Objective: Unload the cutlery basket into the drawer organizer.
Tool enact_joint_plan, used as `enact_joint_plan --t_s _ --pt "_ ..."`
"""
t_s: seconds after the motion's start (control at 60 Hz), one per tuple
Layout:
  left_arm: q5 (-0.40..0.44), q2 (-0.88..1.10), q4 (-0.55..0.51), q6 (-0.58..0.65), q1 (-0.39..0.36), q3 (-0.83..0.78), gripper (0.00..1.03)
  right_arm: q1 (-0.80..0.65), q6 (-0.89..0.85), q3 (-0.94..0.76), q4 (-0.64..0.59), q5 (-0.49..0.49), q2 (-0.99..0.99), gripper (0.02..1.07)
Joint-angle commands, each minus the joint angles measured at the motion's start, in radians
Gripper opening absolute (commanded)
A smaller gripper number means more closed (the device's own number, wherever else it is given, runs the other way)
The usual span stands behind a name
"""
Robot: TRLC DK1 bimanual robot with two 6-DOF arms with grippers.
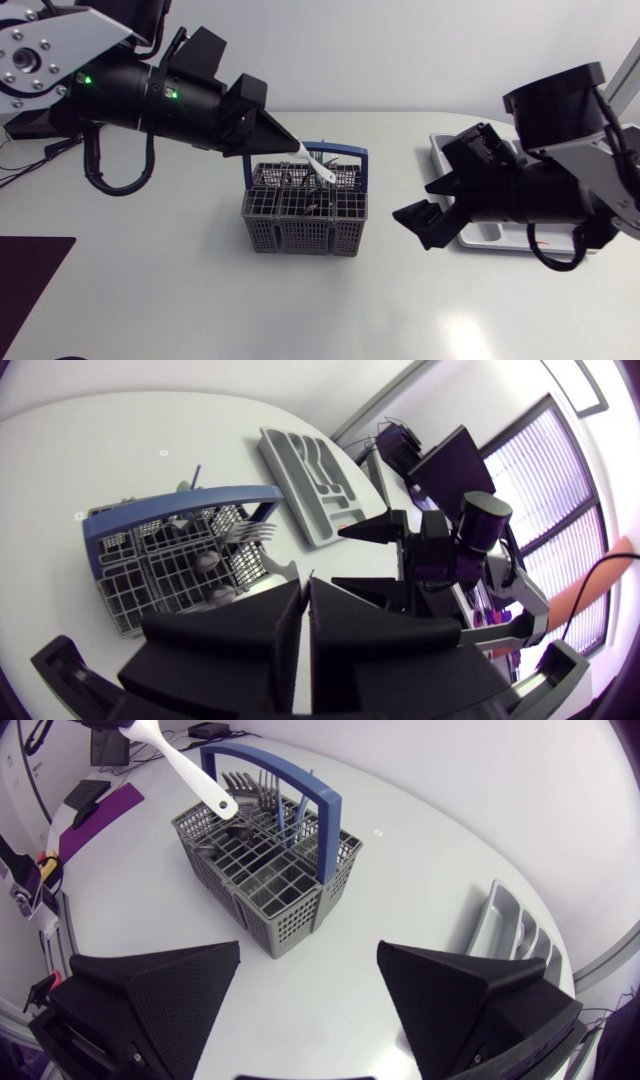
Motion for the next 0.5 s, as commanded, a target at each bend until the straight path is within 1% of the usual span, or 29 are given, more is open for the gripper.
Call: enact_joint_plan --t_s 0.0,0.05,0.117,0.167,0.25,0.3,0.367,0.483 --pt "0.038 0.024 0.004 0.068 -0.023 0.031 0.1 -0.02 -0.058 -0.026 -0.041 -0.03 -0.058 1.02" --pt "0.061 0.047 -0.002 0.108 -0.046 0.059 0.1 -0.027 -0.113 -0.032 -0.07 -0.055 -0.085 1.02" --pt "0.1 0.087 -0.016 0.142 -0.066 0.096 0.1 -0.024 -0.178 -0.045 -0.103 -0.059 -0.134 1.02" --pt "0.103 0.112 -0.033 0.16 -0.09 0.114 0.09 -0.02 -0.198 -0.054 -0.105 -0.092 -0.162 1.02" --pt "0.109 0.167 -0.09 0.227 -0.143 0.162 0.09 -0.053 -0.248 -0.045 -0.156 -0.227 -0.181 1.02" --pt "0.109 0.193 -0.128 0.261 -0.175 0.189 0.09 -0.081 -0.279 -0.042 -0.174 -0.288 -0.187 1.02" --pt "0.109 0.228 -0.203 0.336 -0.23 0.234 0.09 -0.09 -0.314 -0.04 -0.197 -0.326 -0.202 1.02" --pt "0.109 0.257 -0.289 0.433 -0.305 0.277 0.09 -0.099 -0.377 -0.025 -0.258 -0.408 -0.223 1.02"
